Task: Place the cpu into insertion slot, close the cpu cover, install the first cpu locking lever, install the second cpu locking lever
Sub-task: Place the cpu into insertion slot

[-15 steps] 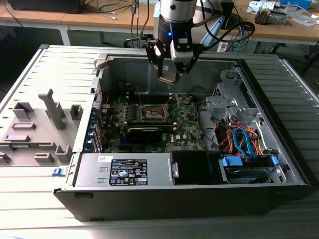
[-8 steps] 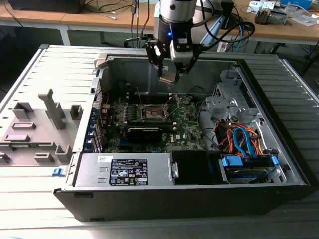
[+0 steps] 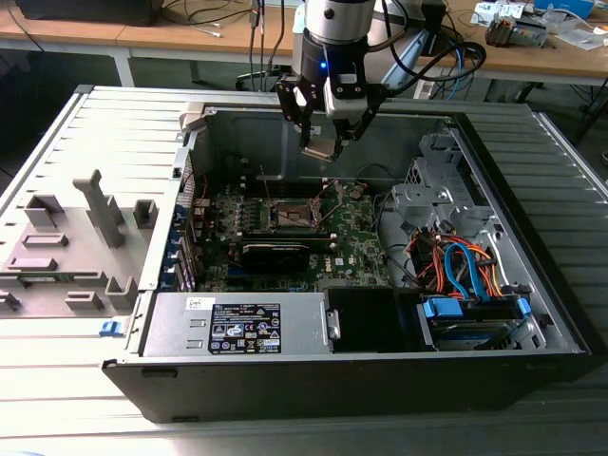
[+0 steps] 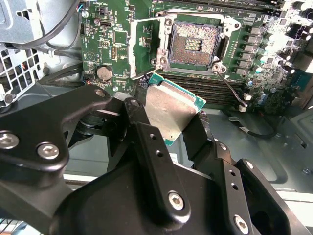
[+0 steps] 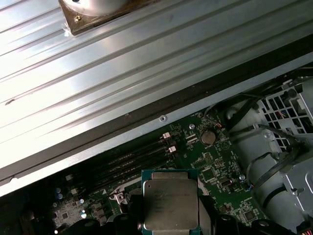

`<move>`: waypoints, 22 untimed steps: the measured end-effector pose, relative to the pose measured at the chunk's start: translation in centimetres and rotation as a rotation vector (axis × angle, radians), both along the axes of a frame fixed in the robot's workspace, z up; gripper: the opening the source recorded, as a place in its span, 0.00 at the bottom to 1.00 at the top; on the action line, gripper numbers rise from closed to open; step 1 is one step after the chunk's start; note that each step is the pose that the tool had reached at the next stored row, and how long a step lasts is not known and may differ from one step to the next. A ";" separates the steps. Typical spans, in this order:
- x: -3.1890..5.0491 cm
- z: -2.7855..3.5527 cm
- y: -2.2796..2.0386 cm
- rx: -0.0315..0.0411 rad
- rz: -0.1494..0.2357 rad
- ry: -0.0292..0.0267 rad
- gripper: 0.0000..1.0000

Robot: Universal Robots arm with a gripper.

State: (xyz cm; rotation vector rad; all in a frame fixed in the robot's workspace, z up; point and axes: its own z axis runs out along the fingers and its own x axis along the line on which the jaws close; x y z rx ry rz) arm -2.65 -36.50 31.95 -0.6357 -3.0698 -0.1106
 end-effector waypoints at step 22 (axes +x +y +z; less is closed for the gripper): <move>0.00 -0.07 0.00 0.0000 -0.012 -0.0001 0.55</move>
